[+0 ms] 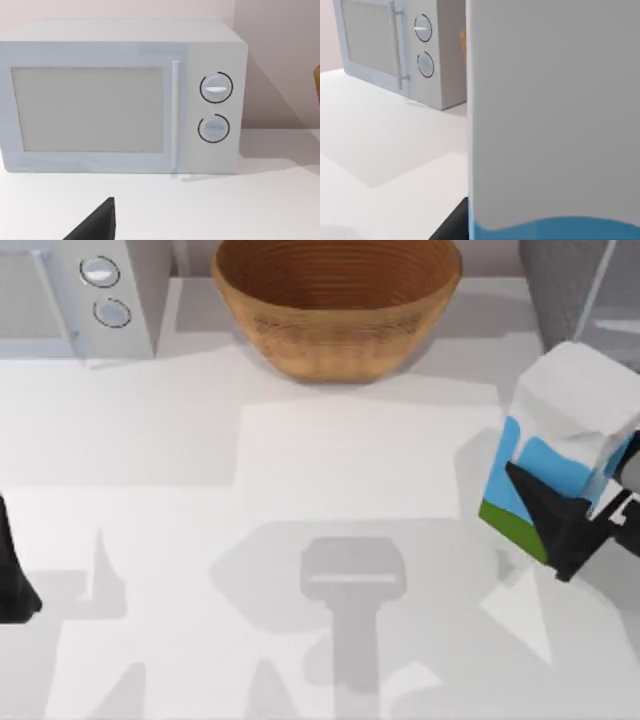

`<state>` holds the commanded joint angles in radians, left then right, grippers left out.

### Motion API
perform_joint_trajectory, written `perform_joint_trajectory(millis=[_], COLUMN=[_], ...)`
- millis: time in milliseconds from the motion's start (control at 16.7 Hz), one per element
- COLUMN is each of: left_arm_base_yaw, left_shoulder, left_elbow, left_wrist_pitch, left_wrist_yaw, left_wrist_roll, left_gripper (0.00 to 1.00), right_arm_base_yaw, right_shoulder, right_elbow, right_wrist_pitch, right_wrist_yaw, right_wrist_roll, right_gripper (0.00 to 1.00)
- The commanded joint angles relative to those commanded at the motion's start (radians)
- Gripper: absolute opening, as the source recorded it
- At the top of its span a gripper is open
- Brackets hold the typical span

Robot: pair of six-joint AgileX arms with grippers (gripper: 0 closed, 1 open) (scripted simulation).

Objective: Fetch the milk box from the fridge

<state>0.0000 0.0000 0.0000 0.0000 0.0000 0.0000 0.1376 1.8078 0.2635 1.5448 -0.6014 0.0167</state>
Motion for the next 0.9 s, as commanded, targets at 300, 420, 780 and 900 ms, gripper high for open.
perform_joint_trajectory(millis=[300,420,780,900], left_arm_base_yaw=[0.000,0.000,0.000,0.000], left_shoulder=[0.000,0.000,0.000,0.000], left_elbow=[0.000,0.000,0.000,0.000], left_wrist_pitch=[0.000,0.000,0.000,0.000], left_wrist_yaw=[0.000,0.000,0.000,0.000], left_wrist_roll=[0.000,0.000,0.000,0.000], left_gripper=[1.00,1.00,1.00,1.00], right_arm_base_yaw=[0.075,0.086,0.087,0.087], right_shoulder=[0.177,0.204,0.204,0.204], right_elbow=[0.092,0.107,0.107,0.107], right_wrist_pitch=[0.091,0.107,0.107,0.107], right_wrist_yaw=[0.075,0.086,0.086,0.086], right_wrist_roll=[0.000,0.000,0.000,0.000], right_gripper=[0.00,0.00,0.23,0.38])
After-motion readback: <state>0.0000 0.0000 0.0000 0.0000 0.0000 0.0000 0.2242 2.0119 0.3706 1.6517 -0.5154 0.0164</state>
